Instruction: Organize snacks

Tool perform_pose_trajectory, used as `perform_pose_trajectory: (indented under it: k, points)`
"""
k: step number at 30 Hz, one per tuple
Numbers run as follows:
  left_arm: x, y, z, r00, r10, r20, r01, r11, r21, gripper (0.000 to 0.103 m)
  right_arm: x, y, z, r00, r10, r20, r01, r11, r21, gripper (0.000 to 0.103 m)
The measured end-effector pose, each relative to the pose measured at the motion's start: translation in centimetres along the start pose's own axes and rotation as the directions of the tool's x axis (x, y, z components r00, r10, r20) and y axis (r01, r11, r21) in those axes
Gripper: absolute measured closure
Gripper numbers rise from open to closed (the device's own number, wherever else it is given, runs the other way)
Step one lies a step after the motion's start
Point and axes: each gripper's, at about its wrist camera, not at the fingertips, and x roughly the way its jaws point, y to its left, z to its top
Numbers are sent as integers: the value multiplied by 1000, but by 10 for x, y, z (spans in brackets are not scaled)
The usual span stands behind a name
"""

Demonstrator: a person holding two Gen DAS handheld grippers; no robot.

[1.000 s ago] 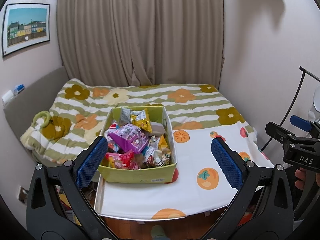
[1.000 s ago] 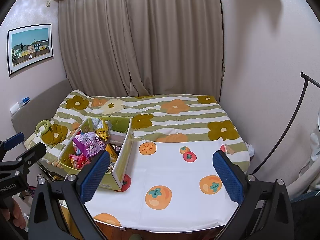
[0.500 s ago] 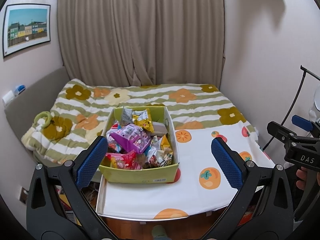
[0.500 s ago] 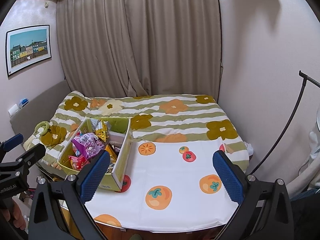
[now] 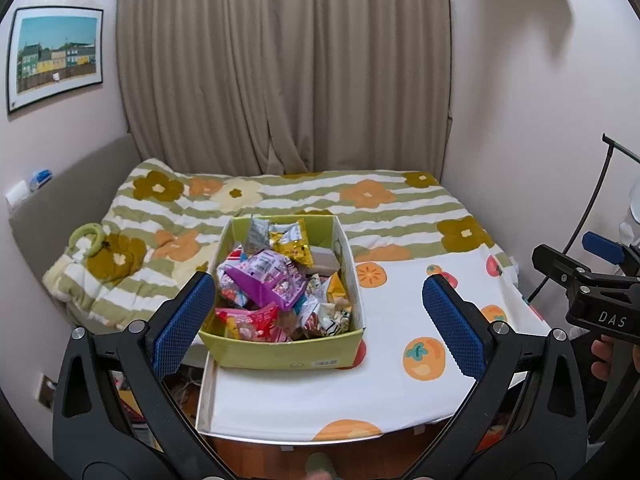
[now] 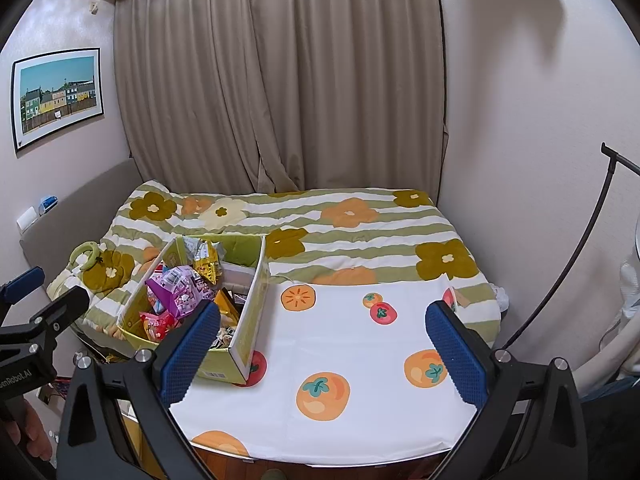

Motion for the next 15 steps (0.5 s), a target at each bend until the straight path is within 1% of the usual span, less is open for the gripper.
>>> perform_pose_trajectory:
  k: [6, 11, 15]
  points:
    - [-3, -2, 1, 1000, -2, -5, 2, 1000, 11, 0, 0, 3, 0, 1000, -2, -5, 2, 1000, 2, 1]
    - [-4, -6, 0, 1000, 24, -12, -23, 999, 38, 0, 1, 4, -1, 1000, 3, -9, -3, 1000, 7, 1]
    - [-6, -4, -3, 1000, 19, -4, -18, 999, 32, 0, 4, 7, -3, 1000, 11, -22, -11, 1000, 3, 1]
